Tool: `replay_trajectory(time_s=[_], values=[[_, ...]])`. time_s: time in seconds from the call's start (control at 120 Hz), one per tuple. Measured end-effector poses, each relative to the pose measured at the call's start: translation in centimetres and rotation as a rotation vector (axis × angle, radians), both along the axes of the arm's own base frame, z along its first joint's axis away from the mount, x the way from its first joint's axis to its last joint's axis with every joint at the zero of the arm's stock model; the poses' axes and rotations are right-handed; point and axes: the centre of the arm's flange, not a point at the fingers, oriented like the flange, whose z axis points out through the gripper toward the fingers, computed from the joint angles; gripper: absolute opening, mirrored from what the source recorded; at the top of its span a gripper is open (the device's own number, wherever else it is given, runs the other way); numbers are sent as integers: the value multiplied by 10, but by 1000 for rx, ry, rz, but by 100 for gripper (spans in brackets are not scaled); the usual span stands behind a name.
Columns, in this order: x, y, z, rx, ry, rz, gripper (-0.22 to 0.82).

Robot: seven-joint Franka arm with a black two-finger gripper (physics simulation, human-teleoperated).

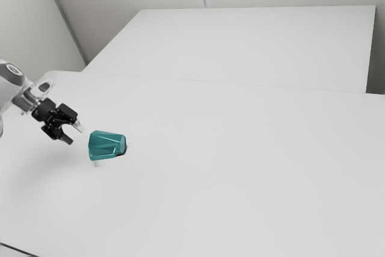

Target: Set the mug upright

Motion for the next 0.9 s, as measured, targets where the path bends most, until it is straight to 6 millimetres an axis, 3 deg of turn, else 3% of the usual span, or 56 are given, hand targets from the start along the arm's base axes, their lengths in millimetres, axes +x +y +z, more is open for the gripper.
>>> replay_trajectory(time_s=[0.258, 0.433, 0.9], values=[[10, -3, -8, -60, -103, -12, 60], [6, -6, -30, -92, -107, -24, 60], [4, -17, -47, -165, -166, -20, 60]])
